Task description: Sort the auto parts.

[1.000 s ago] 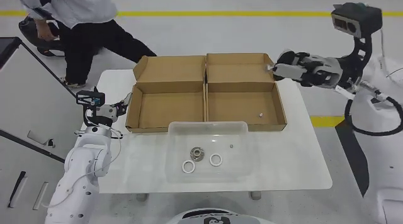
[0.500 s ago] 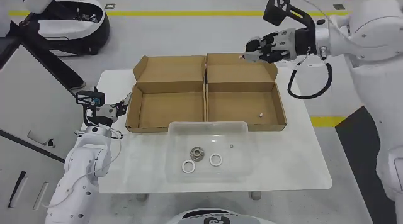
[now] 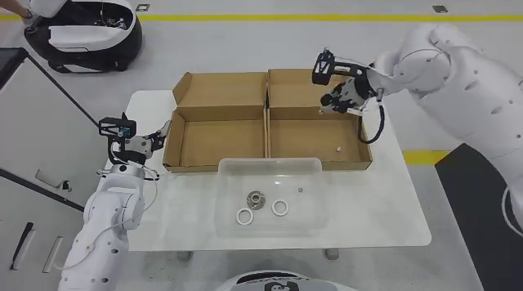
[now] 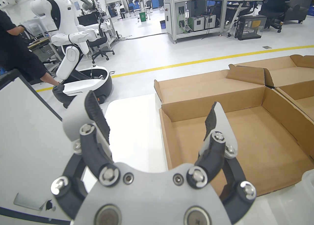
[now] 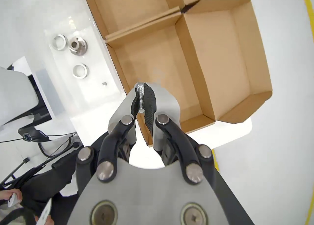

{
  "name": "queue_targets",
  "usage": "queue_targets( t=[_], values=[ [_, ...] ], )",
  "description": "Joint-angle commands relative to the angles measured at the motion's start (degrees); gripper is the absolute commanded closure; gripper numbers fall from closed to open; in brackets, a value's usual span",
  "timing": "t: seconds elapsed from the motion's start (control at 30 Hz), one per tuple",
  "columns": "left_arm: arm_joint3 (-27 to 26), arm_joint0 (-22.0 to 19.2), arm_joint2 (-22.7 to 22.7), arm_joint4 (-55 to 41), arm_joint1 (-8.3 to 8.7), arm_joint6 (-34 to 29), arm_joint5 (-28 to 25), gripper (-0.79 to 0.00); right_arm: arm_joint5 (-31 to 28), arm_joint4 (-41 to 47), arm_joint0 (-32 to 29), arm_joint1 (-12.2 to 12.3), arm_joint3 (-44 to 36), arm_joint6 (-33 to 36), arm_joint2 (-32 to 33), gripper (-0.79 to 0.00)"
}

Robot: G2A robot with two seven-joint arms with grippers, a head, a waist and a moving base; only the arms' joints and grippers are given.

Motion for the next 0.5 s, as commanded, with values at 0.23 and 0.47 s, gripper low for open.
queue_targets(
  t=[0.23, 0.47],
  values=[
    [0.0, 0.0, 0.0, 0.0, 0.0, 0.0, 0.0, -0.785, -1.3, -2.7, 4.6, 0.3, 3.4, -1.3, -12.2, 0.0],
    [0.0, 0.0, 0.0, 0.0, 0.0, 0.0, 0.0, -0.785, -1.3, -6.7, 5.7, -1.9, 5.8, -1.3, -17.1, 0.0]
  ],
)
